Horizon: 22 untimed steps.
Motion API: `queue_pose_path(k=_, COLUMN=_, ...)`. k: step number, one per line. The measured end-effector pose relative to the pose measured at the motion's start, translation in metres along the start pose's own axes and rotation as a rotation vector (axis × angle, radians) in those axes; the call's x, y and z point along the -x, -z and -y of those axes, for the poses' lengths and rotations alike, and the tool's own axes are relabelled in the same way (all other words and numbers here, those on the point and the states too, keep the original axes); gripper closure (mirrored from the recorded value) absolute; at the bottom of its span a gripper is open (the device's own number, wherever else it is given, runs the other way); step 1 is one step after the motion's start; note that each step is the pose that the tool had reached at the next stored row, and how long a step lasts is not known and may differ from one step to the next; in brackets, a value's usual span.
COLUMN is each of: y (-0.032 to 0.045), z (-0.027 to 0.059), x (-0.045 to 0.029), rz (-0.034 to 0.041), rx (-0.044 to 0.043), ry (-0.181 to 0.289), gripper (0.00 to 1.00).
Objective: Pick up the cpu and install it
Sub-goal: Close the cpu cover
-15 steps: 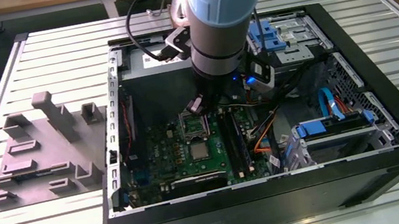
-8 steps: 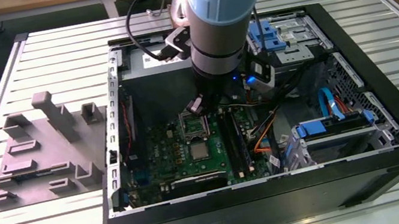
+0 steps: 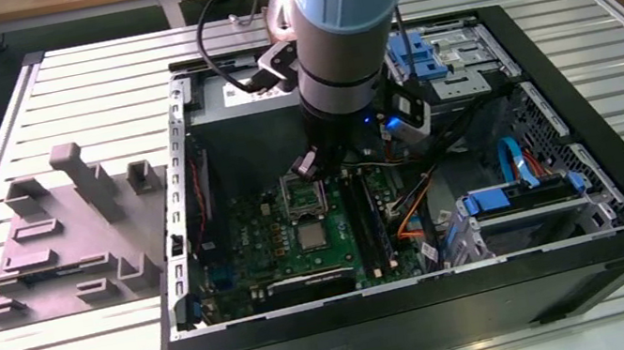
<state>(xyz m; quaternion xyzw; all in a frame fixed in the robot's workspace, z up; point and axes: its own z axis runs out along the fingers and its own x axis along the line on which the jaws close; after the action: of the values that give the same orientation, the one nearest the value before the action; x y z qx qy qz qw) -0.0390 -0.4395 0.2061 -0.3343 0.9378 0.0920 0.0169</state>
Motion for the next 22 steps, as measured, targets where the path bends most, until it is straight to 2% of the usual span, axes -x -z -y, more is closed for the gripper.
queue_pose_path(k=7, y=0.0038, z=-0.0007, x=0.0004, rz=-0.0119, rx=-0.0146, ry=-0.001, gripper=0.89)
queue_pose_path(k=16, y=0.0116, z=-0.0021, x=0.0013, rz=-0.0178, rx=-0.0219, ry=-0.001, gripper=0.89)
queue_pose_path(k=22, y=0.0158, z=-0.0028, x=0.0017, rz=-0.028, rx=-0.0339, ry=0.001, gripper=0.89)
